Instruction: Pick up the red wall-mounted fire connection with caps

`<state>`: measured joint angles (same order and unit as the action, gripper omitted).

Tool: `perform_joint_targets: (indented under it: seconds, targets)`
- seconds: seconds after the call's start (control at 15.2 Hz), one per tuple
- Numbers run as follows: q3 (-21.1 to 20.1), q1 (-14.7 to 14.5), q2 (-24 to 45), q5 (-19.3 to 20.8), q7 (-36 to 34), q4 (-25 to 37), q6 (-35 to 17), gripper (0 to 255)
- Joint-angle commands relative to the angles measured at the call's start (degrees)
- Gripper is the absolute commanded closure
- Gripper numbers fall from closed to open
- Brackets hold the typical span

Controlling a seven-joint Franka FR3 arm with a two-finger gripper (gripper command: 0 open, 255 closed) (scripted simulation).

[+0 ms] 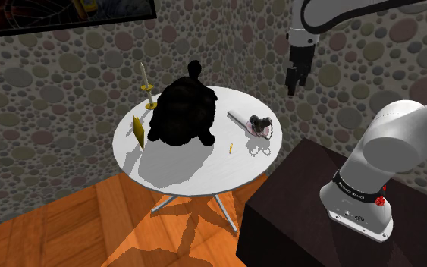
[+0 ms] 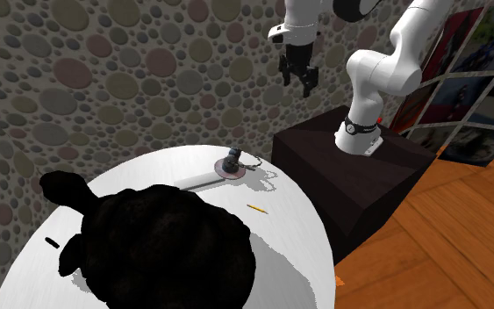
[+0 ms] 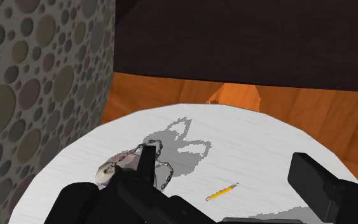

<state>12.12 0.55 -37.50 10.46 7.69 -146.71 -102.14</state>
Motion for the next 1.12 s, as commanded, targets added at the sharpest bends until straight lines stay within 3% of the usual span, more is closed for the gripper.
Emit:
perform_joint_targets:
  seconds: [0.0, 0.59, 0.86, 1.06]
  targets:
    - [2.0, 0.2, 2.7, 0.9, 1.9, -1.4, -5.0, 0]
    - [10.8, -0.1, 20.1, 0.9, 12.1, -1.6, -25.4, 0]
    - [14.1, -1.2, 30.1, -3.3, 18.7, 0.8, -33.6, 0]
    - [15.5, -1.7, 38.1, -9.1, 25.2, 3.5, -38.8, 0]
